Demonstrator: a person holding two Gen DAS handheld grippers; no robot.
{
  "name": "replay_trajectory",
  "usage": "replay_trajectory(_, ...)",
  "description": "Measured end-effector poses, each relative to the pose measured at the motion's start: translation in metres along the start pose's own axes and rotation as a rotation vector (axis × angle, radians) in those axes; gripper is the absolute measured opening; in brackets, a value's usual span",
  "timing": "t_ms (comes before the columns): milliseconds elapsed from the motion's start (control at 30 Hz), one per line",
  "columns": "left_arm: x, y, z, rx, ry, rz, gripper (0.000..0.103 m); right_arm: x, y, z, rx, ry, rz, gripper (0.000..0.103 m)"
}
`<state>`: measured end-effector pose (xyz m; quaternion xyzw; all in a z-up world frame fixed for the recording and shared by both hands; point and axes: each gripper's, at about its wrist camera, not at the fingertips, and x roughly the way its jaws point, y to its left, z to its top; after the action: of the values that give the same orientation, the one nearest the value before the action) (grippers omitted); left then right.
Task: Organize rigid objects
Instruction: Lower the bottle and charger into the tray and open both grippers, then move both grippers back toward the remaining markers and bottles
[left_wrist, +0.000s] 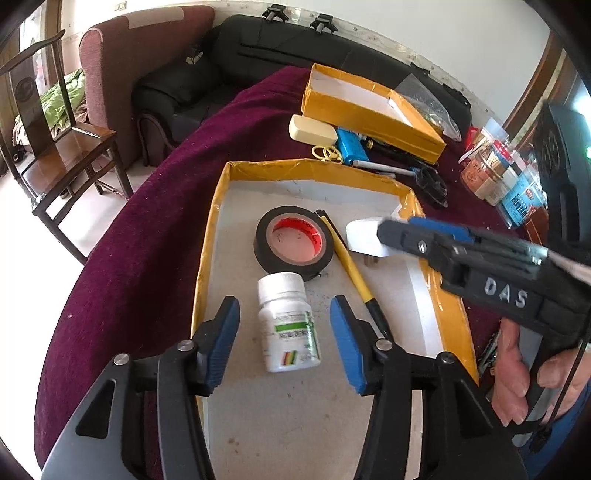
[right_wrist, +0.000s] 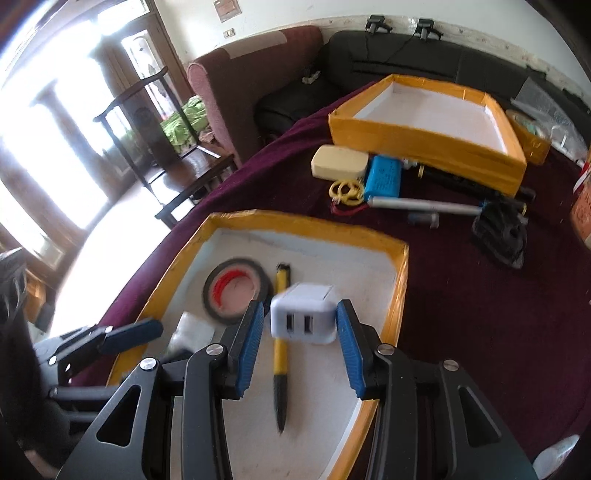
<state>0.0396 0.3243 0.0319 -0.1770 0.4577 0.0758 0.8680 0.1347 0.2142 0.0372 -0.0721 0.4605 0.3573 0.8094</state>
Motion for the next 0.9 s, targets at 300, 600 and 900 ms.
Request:
replay_trajectory(300, -0.023, -0.006, -0.013, -0.015, -0.028, -0.009, 0.050, -0.033, -0.007, -0.033, 0.006, -0.021, 0.086, 0.037)
replay_trajectory(600, -0.047, -0.050, -0.038, 0.027, -0.084, -0.068, 0.056, -0.100, -0.050, -0.091, 0.085, -0.130, 0.183, 0.037)
replay_trajectory(900, -0.054, -0.129, -0.065, 0.193, -0.104, -0.143, 0.056, -0.163, -0.122, -0.162, 0.192, -0.253, 0.146, 0.037)
